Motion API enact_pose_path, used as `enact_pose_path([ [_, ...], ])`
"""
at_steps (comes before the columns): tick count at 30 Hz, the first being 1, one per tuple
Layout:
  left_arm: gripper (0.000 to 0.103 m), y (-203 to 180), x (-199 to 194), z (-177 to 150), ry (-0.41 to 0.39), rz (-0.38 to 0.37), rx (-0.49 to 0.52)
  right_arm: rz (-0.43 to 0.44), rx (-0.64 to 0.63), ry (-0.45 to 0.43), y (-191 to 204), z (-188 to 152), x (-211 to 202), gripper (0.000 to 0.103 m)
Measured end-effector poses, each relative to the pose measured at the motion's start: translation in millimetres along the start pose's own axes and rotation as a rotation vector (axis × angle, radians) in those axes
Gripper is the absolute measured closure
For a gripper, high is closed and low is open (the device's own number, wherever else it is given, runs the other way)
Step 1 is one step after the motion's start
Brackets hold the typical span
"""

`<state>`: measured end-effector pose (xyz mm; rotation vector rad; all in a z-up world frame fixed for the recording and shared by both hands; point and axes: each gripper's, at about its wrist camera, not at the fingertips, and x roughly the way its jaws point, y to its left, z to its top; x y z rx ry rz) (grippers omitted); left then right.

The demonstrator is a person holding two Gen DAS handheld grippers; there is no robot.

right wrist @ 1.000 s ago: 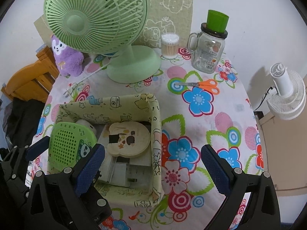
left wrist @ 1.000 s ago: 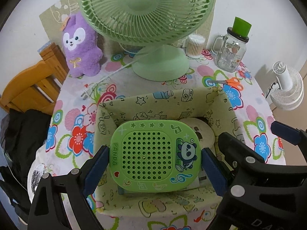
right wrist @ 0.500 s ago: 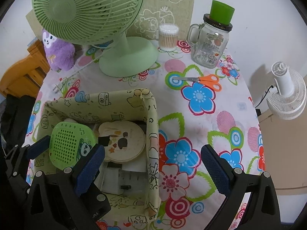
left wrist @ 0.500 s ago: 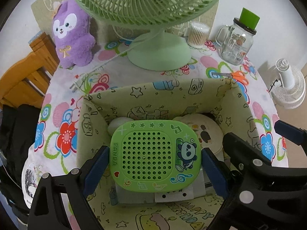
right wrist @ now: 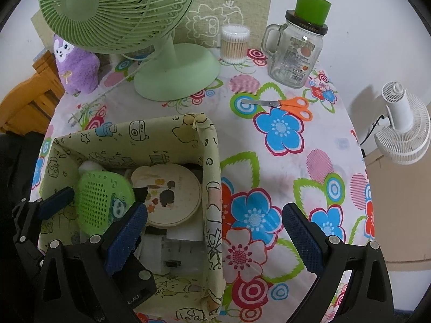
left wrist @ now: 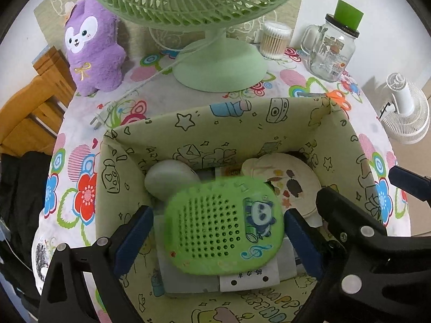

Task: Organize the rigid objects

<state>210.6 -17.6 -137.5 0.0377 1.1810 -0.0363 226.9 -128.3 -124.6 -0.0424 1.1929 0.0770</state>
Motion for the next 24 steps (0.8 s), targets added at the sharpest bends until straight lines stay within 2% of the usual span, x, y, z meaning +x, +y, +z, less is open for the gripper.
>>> enact_pose_path([
  [13,0.003,0.4,-31.9,-7.5,-0.037,0.015,0.005,0.027,-0.004,-0.045,3.2,-6.5,-26.8,0.002],
  [19,0.003,0.5,-48.5,-17.3,-0.053,0.035,0.006,0.042,-0.015,-0.069,6.1,-15.0,-42.8,0.002],
  [24,0.003,1.8,-62.3,-28.6,-0.06,0.023,-0.007,0.054,-0.029,-0.089,8.1,-24.5,-57.2,0.002],
])
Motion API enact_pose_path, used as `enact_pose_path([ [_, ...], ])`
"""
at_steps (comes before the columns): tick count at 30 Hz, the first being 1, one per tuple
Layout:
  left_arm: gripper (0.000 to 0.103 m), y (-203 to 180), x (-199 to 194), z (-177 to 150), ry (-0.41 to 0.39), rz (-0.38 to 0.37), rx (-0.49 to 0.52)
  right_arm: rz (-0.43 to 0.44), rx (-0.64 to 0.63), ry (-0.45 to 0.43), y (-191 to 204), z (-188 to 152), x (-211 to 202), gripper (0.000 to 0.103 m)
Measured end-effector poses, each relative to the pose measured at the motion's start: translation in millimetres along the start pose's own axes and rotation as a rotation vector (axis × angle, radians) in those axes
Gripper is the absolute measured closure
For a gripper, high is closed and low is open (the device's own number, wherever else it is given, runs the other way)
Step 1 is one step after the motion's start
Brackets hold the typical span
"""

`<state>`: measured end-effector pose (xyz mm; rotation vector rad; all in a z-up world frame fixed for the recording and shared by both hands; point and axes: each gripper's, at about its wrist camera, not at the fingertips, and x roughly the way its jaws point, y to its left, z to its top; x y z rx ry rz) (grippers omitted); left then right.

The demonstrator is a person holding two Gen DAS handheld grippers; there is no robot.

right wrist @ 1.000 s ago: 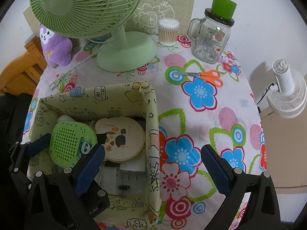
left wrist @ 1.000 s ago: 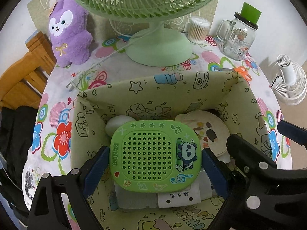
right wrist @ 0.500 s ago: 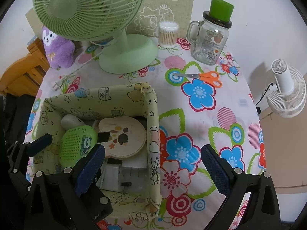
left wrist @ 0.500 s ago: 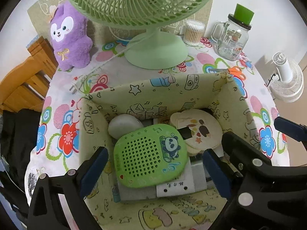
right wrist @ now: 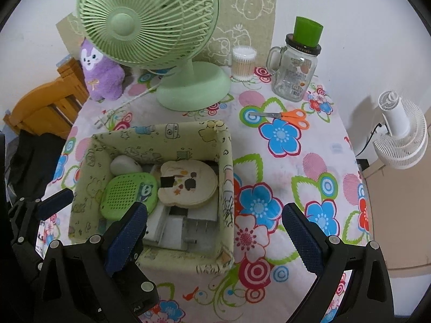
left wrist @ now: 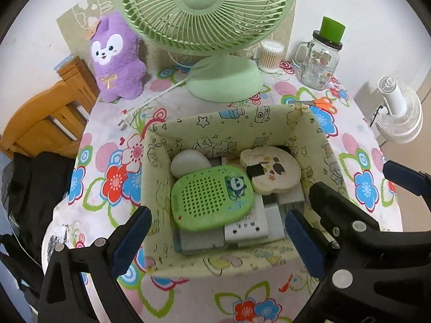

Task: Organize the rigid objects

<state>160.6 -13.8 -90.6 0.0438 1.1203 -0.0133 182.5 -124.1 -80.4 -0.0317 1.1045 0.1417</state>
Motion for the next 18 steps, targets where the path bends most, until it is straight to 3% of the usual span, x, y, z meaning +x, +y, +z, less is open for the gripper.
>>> enact_pose_path([
  [18,0.003,11.3,-60.1,-27.4,-0.072,-0.008,0.003,0.022,0.005,-0.072,-8.3,-28.5,-57.7,0.002],
])
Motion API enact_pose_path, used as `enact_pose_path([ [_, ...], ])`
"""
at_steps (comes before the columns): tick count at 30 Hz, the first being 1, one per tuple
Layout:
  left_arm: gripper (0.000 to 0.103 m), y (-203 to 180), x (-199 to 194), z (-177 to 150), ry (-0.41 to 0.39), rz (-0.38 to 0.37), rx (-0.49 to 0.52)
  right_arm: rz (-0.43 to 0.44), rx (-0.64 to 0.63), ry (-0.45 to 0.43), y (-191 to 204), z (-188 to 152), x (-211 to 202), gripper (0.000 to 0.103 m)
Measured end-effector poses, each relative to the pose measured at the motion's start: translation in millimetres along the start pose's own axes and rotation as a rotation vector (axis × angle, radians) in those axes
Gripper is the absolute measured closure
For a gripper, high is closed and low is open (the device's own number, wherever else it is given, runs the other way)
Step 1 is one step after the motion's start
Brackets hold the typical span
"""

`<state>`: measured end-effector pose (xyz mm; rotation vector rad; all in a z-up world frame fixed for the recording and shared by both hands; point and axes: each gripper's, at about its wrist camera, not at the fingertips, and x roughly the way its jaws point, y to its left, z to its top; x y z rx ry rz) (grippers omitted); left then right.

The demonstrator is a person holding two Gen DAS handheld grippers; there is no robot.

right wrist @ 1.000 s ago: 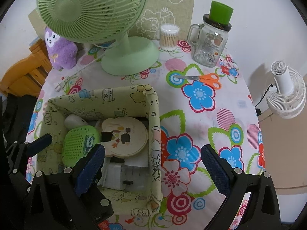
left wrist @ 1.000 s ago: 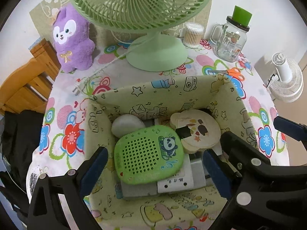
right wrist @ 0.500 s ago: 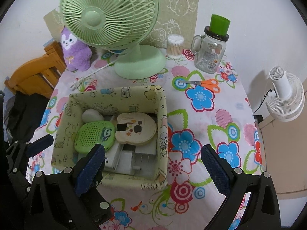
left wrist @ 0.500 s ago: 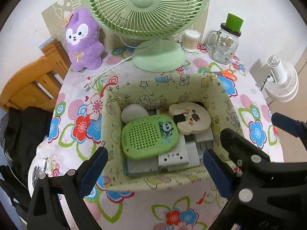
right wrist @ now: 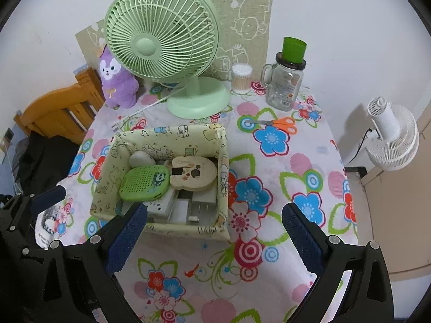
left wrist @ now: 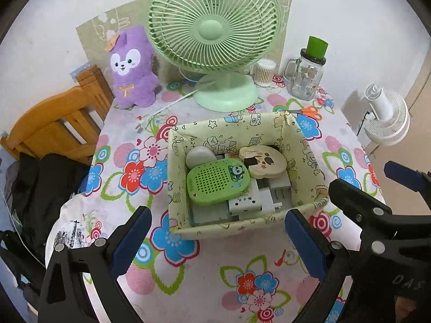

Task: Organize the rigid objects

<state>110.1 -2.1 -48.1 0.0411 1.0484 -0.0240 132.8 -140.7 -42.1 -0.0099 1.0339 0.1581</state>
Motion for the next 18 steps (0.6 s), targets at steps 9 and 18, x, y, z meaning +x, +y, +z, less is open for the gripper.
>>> enact_pose_path([
  [9,0.002,1.8,-21.8,-12.8,-0.02,0.011,0.007,0.008,0.025,-0.015,-5.4,-14.5,-20.8,0.002],
  [18,0.002,3.5,-42.8,-28.0,-0.031,0.007,-0.006,-0.001,0.024,-0.033,-9.1,-27.2,-37.8,0.002],
])
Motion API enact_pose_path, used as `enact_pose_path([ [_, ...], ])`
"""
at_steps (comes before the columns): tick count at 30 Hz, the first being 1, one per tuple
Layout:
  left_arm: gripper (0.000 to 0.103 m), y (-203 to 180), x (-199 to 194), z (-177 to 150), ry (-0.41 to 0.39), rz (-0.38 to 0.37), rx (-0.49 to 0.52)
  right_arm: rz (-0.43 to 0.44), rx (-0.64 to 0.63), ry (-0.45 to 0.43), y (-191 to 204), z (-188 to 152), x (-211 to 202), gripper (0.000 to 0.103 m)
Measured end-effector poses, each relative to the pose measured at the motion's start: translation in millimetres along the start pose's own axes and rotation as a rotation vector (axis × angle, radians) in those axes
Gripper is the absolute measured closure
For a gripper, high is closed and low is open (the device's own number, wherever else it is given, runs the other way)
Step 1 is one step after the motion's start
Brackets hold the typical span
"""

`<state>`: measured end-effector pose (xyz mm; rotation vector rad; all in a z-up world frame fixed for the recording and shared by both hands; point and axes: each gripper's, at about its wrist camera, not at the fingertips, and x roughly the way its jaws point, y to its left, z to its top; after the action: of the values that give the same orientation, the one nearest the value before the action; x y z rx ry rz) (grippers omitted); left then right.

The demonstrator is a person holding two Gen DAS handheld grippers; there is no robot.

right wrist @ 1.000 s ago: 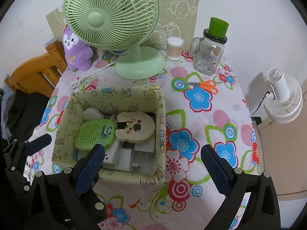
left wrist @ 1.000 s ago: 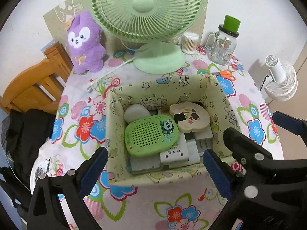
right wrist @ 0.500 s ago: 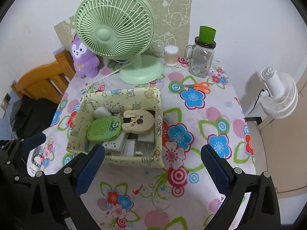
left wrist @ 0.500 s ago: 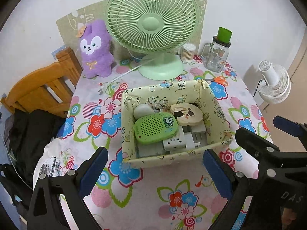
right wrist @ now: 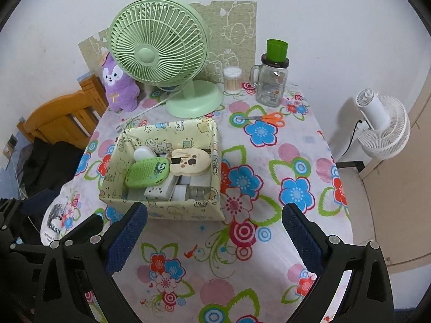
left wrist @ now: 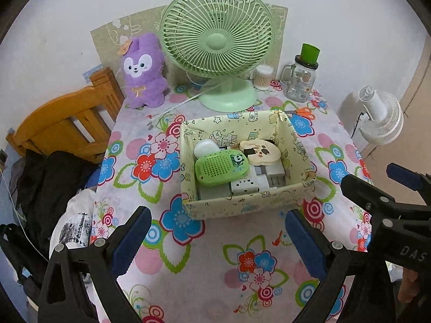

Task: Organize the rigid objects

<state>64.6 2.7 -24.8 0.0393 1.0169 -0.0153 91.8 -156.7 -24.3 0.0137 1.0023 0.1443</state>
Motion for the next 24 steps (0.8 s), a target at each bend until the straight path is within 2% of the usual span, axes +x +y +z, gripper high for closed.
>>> enact_pose_path([
  [14,0.002,-5.6,-32.1,-15.5,-0.035,0.002,-0.004,0.009,0.005,-0.057,1.0,-18.8,-40.3,0.002],
  [21,0.002,-10.2,-51.0,-23.8,-0.04,-0.026,-0.007,0.002,0.009,-0.084,-4.2,-28.1,-62.2,0.002],
  [24,0.001,-13.8,-59.1,-25.5,-0.068,-0.004,-0.005,0.003,0.023,-0.092,-7.1,-30.0,-68.9,0.002],
])
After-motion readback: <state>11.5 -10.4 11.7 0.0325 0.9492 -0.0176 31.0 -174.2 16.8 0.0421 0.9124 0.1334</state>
